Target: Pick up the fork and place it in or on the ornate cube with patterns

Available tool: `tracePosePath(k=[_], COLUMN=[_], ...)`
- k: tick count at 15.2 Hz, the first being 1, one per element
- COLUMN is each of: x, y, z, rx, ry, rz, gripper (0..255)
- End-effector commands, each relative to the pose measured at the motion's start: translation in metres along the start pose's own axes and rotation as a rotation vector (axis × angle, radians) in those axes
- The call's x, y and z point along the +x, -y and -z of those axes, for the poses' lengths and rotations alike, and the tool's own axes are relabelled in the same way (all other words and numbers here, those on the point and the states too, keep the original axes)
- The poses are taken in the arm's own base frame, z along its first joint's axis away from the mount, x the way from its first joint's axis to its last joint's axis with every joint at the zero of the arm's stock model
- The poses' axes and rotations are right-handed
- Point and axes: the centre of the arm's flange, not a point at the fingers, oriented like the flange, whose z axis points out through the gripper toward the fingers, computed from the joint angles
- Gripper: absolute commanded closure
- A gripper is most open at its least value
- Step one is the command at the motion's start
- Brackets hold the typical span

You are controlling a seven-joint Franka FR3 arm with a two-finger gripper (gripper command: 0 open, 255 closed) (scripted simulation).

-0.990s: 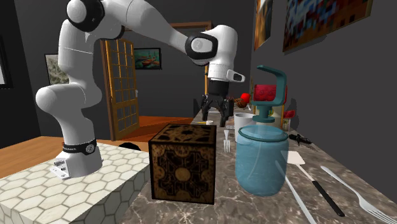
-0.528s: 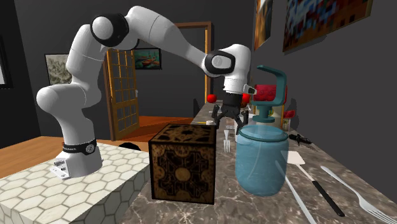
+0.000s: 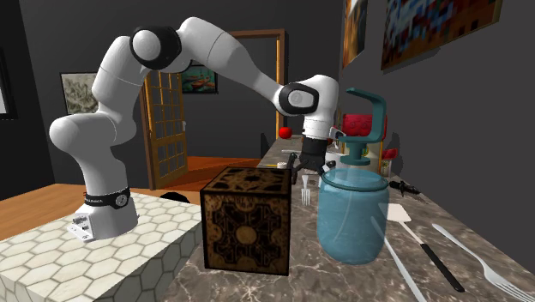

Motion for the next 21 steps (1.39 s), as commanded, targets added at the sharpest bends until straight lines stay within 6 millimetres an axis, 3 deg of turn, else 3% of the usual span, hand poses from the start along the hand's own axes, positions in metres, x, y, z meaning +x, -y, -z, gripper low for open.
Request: tracePosePath(k=[1,8,9,18,21], x=[0.0,0.0,0.0,0.0,-0.001], y=[0.0,0.0,0.0,0.0,0.002], z=[-0.009,-0.009,-0.009,-0.009,0.007], rx=[0.0,0.0,0.0,0.0,0.0], ry=[0.0,0.0,0.0,0.0,0.0], rz=[0.001,0.001,0.001,0.001,0.001], gripper=[0,0,255,255,255])
